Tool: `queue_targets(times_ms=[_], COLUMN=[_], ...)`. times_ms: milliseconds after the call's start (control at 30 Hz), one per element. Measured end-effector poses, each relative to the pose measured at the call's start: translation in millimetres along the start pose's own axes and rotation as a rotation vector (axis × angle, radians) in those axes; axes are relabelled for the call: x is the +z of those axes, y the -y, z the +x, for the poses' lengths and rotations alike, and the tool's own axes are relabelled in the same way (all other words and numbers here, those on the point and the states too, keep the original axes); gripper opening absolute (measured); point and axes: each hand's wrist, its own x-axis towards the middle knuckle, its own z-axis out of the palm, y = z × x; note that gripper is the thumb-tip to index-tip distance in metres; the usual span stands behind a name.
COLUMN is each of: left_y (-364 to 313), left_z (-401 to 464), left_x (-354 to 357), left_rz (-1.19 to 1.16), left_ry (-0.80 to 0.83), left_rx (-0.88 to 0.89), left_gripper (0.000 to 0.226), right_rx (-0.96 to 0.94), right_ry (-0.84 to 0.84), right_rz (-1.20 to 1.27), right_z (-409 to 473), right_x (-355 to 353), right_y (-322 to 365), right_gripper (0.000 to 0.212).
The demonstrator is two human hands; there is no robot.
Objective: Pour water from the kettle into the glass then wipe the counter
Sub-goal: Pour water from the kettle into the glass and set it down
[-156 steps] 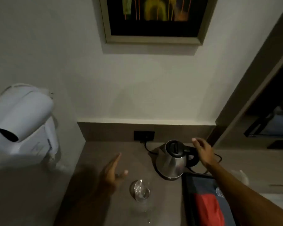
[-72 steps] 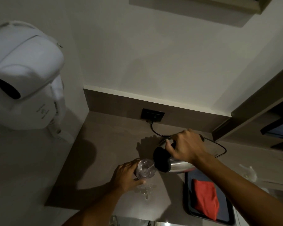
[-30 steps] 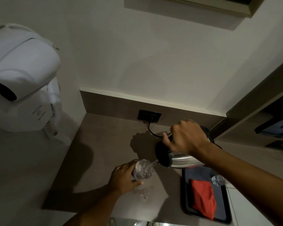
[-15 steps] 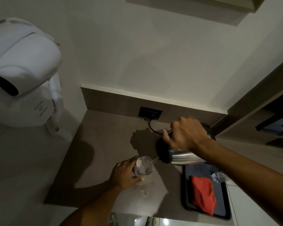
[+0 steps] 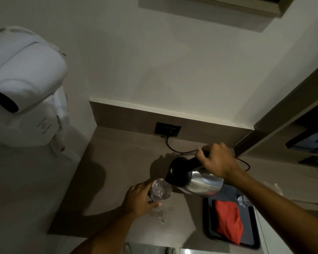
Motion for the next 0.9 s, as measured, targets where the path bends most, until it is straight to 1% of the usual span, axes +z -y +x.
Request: queue_targets(times_ms=[100,267,333,433,533,767,900], left_y=[-1,-2,-1,-1,-3,-5,-6], left_z=[0,0,0,-1,0,0,0], left_x=[1,1,2,4,3,0,0], left_rz=[-0.013,-0.014,-0.019,-0.026,-0.027,-0.037,-0.037], left_ry=[-0.020,-0.025,-0.022,-0.018,-0.001,0.040,0.028], left_rx=[0.003,0.007,-0.001,-0.011,-0.016,-0.046,-0.057], left_gripper=[0.090,0.093,0.094,0.093,0.093,0.096,0.095], right_rx=[0.105,0.393,0.512,0.680,0.820,1.013,0.973], right_ry=[-0.065,-0.217,-0.269,-0.363,-0.441,-0.514,-0.449], right_rz=[0.161,0.475,0.575,0.646,0.687,0.773,0.816], right_z=[-6,-14,-15,-9,-4,5,5], right_x=[6,9,8,8,15,48,63], right_y=[-17,-51,-64,-82,-95,-104,-106], right_gripper=[0.047,0.046,0.042,0.037,0.037,0.031,0.031])
